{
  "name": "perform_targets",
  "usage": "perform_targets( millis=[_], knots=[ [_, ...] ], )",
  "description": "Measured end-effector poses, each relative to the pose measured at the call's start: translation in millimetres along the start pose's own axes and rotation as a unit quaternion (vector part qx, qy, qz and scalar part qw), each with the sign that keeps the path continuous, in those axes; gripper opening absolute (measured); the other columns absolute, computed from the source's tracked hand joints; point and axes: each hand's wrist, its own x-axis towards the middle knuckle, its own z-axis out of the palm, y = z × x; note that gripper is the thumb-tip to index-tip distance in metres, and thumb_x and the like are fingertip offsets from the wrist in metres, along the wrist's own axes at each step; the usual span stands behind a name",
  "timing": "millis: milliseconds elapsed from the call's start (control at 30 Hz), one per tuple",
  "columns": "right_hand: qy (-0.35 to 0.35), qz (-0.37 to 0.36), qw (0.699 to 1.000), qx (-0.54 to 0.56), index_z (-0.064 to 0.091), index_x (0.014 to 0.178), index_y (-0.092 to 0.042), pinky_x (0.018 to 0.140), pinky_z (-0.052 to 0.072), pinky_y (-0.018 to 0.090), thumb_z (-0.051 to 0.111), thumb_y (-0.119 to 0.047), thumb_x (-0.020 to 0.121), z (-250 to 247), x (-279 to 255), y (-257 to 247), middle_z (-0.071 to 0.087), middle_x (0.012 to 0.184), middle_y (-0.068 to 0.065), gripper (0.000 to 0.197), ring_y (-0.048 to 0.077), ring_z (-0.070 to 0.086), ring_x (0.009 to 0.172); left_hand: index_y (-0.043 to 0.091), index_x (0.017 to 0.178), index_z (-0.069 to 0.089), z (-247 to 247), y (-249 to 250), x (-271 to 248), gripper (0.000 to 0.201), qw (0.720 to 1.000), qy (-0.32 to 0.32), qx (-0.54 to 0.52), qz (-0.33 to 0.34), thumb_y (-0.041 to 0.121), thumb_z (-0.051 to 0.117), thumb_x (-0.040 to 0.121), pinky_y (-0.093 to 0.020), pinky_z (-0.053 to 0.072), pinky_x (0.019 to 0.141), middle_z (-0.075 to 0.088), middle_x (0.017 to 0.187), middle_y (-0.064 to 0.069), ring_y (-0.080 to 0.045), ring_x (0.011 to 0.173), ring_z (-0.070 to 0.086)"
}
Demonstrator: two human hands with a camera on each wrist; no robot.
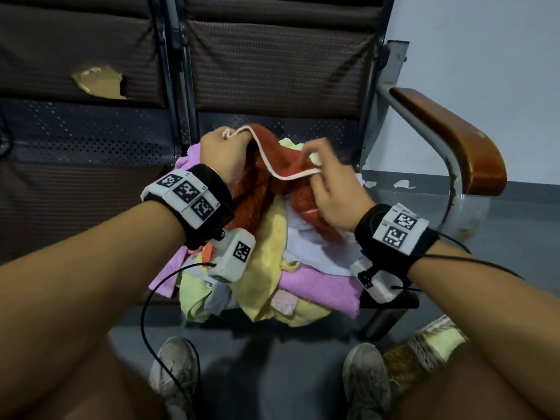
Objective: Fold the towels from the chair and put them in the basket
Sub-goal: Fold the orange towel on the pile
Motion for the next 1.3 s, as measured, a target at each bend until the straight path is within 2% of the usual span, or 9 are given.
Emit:
perform_targets(
  millis=[133, 233, 333, 400, 567, 733, 1000, 1100, 1300],
  knots=[
    [-0.216, 0.018, 0.973, -0.078, 0.072, 0.080, -0.027, 0.083, 0.051, 0.027, 0.041, -0.009, 0.081, 16, -5, -16, 0.073, 0.080, -0.010, 0.036, 0.007, 0.063, 0.075, 0.017, 0.056, 0.064, 10, 7, -10, 0.037, 0.999, -0.043, 0.024, -0.004, 0.022, 0.057, 0.092, -0.024, 0.047, 0.066, 0.062, 0.053, 0.009, -0.011, 0.060, 0.059],
    [-0.137, 0.090, 0.985, -0.049, 0.075, 0.081, -0.029, 0.076, 0.047, 0.027, 0.047, -0.035, 0.087, 25, -2, -18, 0.073, 0.080, -0.008, 0.029, 0.008, 0.061, 0.075, 0.014, 0.051, 0.065, 16, 8, -26, 0.038, 0.995, -0.068, 0.058, 0.039, 0.020, 0.059, 0.088, -0.015, 0.042, 0.055, 0.059, 0.049, 0.010, -0.001, 0.049, 0.054],
    [-0.053, 0.151, 0.987, 0.003, 0.073, 0.079, -0.025, 0.073, 0.051, 0.034, 0.059, -0.057, 0.084, 31, 10, -20, 0.073, 0.078, -0.005, 0.035, 0.014, 0.066, 0.078, 0.012, 0.059, 0.064, 16, 12, -34, 0.029, 0.984, -0.114, 0.083, 0.109, 0.024, 0.058, 0.086, -0.031, 0.047, 0.060, 0.061, 0.057, -0.005, -0.016, 0.057, 0.056],
    [-0.023, 0.172, 0.985, 0.004, 0.073, 0.092, -0.019, 0.076, 0.052, 0.036, 0.062, -0.054, 0.086, 32, 17, -21, 0.073, 0.088, 0.001, 0.037, 0.023, 0.067, 0.087, 0.011, 0.062, 0.063, 13, 14, -36, 0.027, 0.978, -0.115, 0.107, 0.140, 0.031, 0.059, 0.081, -0.037, 0.053, 0.066, 0.067, 0.061, -0.008, -0.025, 0.064, 0.065],
    [0.005, 0.180, 0.983, -0.032, 0.061, 0.075, -0.013, 0.065, 0.037, 0.032, 0.054, -0.021, 0.095, 29, 25, -14, 0.060, 0.070, 0.007, 0.023, 0.032, 0.062, 0.082, 0.022, 0.062, 0.054, -2, 10, -22, 0.028, 0.970, -0.001, 0.180, 0.164, 0.040, 0.056, 0.083, -0.028, 0.045, 0.063, 0.056, 0.055, 0.009, -0.013, 0.061, 0.055],
    [0.068, 0.202, 0.977, -0.022, 0.064, 0.068, -0.019, 0.067, 0.040, 0.025, 0.068, -0.025, 0.086, 18, 29, -8, 0.064, 0.072, -0.002, 0.020, 0.016, 0.060, 0.073, 0.012, 0.080, 0.062, -7, 6, -21, 0.023, 0.994, -0.105, 0.022, 0.003, 0.013, 0.050, 0.099, -0.025, 0.049, 0.042, 0.059, 0.067, -0.001, -0.010, 0.052, 0.058],
    [-0.022, 0.175, 0.983, 0.050, 0.072, 0.063, -0.024, 0.059, 0.045, 0.018, 0.070, -0.045, 0.075, 28, 18, -29, 0.067, 0.057, -0.015, 0.024, -0.004, 0.060, 0.058, -0.003, 0.128, 0.055, -3, 18, -27, 0.031, 0.973, -0.152, -0.120, -0.122, 0.010, 0.047, 0.101, -0.032, 0.060, 0.065, 0.067, 0.100, -0.020, -0.026, 0.076, 0.073],
    [-0.018, 0.171, 0.984, 0.036, 0.076, 0.074, -0.016, 0.064, 0.045, 0.030, 0.069, -0.044, 0.086, 34, 19, -28, 0.070, 0.065, -0.004, 0.031, 0.007, 0.060, 0.062, -0.001, 0.112, 0.059, 1, 17, -30, 0.019, 0.981, -0.158, -0.076, -0.079, 0.009, 0.055, 0.096, -0.042, 0.054, 0.077, 0.060, 0.102, -0.026, -0.035, 0.093, 0.064],
    [0.062, 0.205, 0.969, 0.125, 0.069, 0.086, 0.002, 0.068, 0.049, 0.047, 0.049, -0.017, 0.099, 42, 28, -16, 0.066, 0.075, 0.022, 0.031, 0.025, 0.054, 0.067, 0.006, 0.093, 0.063, -5, 12, -17, 0.007, 0.995, -0.084, -0.044, -0.014, 0.011, 0.058, 0.093, -0.039, 0.049, 0.077, 0.056, 0.077, -0.009, -0.024, 0.081, 0.057]
  ],
)
